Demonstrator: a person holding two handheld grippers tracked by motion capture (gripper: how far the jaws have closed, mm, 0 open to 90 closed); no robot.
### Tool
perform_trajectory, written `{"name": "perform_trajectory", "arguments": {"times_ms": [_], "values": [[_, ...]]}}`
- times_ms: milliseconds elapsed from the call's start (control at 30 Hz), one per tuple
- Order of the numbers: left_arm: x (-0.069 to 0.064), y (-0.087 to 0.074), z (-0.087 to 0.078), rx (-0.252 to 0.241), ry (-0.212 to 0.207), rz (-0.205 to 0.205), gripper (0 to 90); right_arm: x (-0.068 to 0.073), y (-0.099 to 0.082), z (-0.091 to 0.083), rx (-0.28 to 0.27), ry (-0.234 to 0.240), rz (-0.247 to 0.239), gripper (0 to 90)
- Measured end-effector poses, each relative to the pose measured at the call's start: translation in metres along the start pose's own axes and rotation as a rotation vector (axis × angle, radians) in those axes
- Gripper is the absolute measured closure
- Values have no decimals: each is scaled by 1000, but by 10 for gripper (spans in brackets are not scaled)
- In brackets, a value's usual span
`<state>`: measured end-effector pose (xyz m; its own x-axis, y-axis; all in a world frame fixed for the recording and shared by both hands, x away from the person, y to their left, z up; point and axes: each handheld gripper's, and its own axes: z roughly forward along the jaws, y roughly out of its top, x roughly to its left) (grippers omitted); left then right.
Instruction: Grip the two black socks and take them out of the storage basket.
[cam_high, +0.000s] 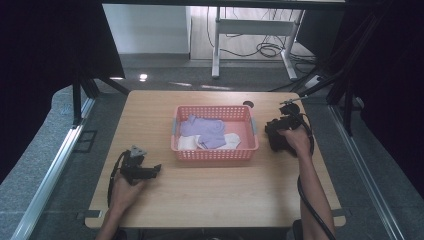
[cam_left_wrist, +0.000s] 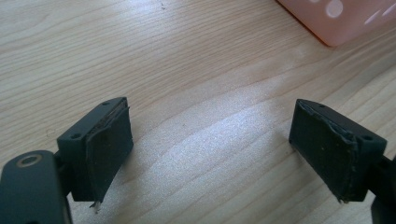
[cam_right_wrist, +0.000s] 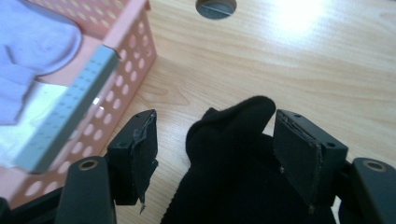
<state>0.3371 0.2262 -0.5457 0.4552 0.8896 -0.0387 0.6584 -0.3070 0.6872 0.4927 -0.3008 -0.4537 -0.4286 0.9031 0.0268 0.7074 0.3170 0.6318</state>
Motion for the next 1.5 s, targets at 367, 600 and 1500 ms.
{"name": "perform_trajectory", "arguments": {"times_ms": [367, 600, 1500], "values": [[0, 0, 0, -1, 1, 2, 131, 14, 2, -26, -29, 22, -52, 278], [0, 0, 0, 1, 3, 4, 131, 23, -5, -42, -42, 29, -68, 198], [0, 0, 0, 1, 3, 4, 132, 60, -68, -51, -28, 96, -127, 140]]}}
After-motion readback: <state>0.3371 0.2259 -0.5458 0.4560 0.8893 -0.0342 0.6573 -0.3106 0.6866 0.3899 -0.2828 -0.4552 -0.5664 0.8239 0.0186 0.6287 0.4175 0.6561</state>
